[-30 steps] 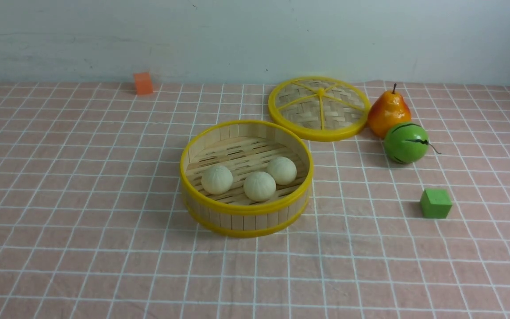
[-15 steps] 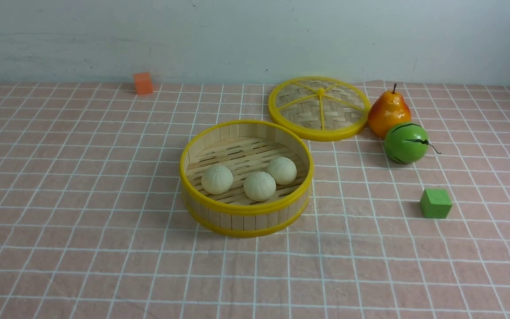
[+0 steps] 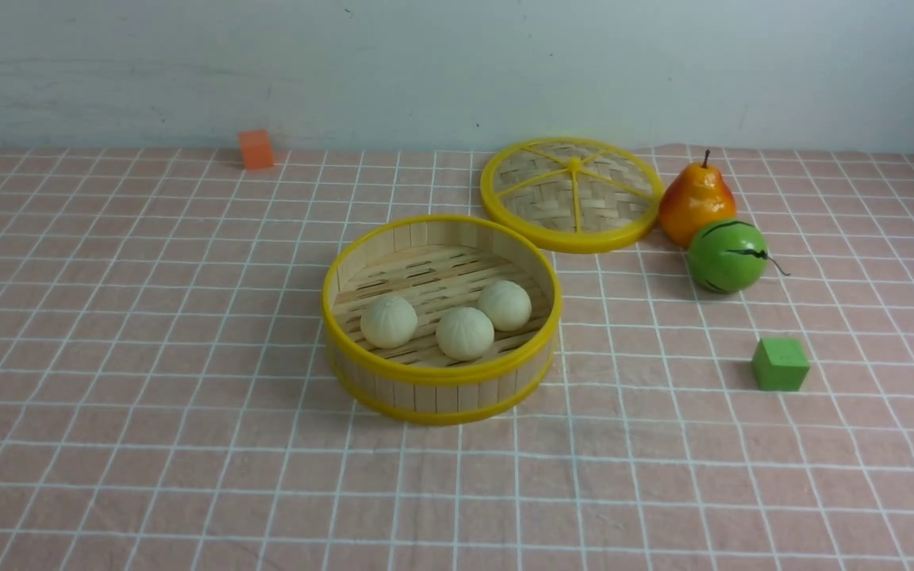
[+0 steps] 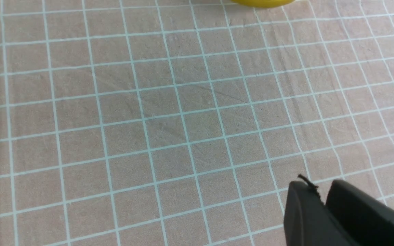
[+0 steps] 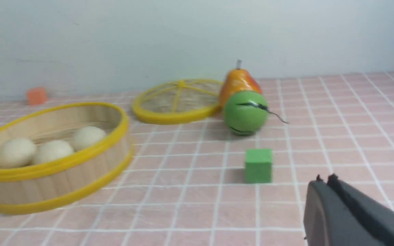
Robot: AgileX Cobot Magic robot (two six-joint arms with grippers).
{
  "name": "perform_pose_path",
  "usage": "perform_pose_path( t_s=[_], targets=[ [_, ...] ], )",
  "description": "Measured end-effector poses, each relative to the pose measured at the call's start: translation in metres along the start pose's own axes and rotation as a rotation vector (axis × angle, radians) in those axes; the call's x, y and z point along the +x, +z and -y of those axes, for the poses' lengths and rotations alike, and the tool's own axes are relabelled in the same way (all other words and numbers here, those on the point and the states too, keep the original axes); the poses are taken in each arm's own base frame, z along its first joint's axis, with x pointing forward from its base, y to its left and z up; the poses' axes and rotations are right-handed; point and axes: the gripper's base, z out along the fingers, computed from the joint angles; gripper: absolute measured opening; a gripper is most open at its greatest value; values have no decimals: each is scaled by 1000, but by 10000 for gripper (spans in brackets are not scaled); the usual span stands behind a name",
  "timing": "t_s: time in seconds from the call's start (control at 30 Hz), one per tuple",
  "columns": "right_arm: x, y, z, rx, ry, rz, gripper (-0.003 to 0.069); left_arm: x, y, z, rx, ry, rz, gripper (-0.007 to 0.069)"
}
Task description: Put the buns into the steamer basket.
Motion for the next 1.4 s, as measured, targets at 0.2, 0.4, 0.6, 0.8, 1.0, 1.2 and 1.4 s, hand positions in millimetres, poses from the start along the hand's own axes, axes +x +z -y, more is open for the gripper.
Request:
perform_pose_path(
  t_s=[0.2, 0.4, 0.6, 0.8, 1.0, 1.2, 1.4],
  targets=[
    [16, -5, 9, 127, 14, -156, -20, 0, 0, 0, 0, 0, 0, 104],
    [20, -7, 10, 144, 12, -218, -20, 0, 0, 0, 0, 0, 0, 111],
    [20, -7, 10, 147, 12, -228, -20, 0, 0, 0, 0, 0, 0, 116],
    [20, -7, 10, 146, 12, -227, -17, 0, 0, 0, 0, 0, 0, 123],
    [20, -7, 10, 146, 12, -227, -13, 0, 0, 0, 0, 0, 0, 128],
    [20, -7, 10, 146, 12, -227, -7, 0, 0, 0, 0, 0, 0, 134],
    [20, -7, 10, 147, 12, -228, -2, 0, 0, 0, 0, 0, 0, 141]
  ],
)
